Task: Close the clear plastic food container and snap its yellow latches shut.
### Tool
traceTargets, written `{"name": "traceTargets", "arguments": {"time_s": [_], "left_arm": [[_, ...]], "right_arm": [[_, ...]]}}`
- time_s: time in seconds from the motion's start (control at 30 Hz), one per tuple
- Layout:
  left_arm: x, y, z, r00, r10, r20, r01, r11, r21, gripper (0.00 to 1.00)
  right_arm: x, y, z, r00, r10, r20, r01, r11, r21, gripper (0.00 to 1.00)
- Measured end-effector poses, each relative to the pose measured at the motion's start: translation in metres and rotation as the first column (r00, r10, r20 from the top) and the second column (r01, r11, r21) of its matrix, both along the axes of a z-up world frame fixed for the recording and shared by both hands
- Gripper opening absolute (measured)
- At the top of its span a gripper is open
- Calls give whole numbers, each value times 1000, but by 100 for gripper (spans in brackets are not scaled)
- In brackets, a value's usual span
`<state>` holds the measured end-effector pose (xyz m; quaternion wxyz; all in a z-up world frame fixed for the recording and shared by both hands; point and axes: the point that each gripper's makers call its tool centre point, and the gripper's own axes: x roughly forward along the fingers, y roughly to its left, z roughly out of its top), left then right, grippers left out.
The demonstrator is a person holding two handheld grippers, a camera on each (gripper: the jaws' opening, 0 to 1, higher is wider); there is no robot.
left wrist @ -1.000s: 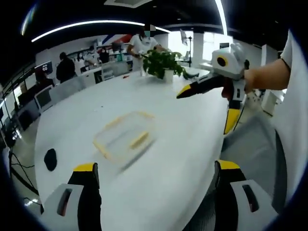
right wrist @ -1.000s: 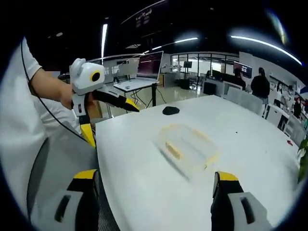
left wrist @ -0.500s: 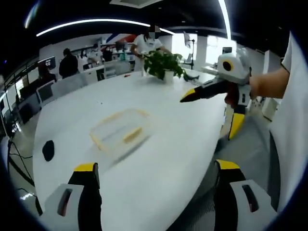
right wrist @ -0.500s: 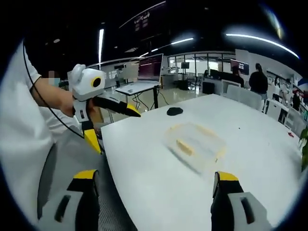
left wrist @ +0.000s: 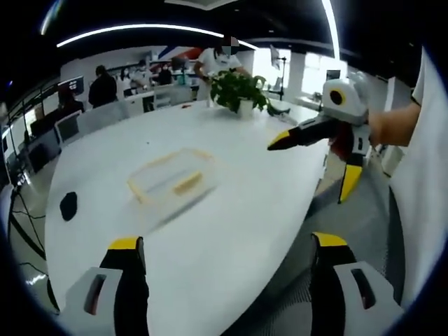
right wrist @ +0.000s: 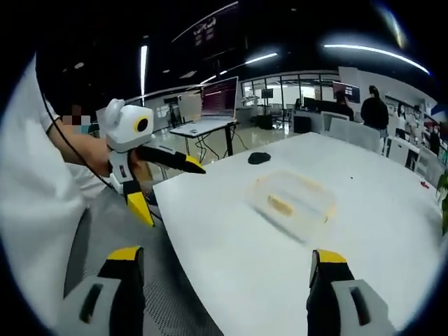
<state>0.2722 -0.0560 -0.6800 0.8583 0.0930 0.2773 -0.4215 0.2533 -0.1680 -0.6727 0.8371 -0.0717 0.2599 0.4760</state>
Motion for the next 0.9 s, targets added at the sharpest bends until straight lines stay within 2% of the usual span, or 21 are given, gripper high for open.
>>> {"name": "traceTargets", "arguments": {"time_s": [0.43,0.73,0.9], "left_arm": [[-18,-8,-7,999,-11,-40,9,998,-57,97],[-19,-8,-6,999,-7,-36,5,998,-69,97],[-19,-8,-6,1000,-9,-29,7,998,-67,97]], "right_arm": [[-10,2,0,999,-28,-20,28,999,45,99],[-12,-1,-9,999,-29,-23,30,999,20,96],[-11,-1,-8,999,-34,-24,35,999,33,95]]}}
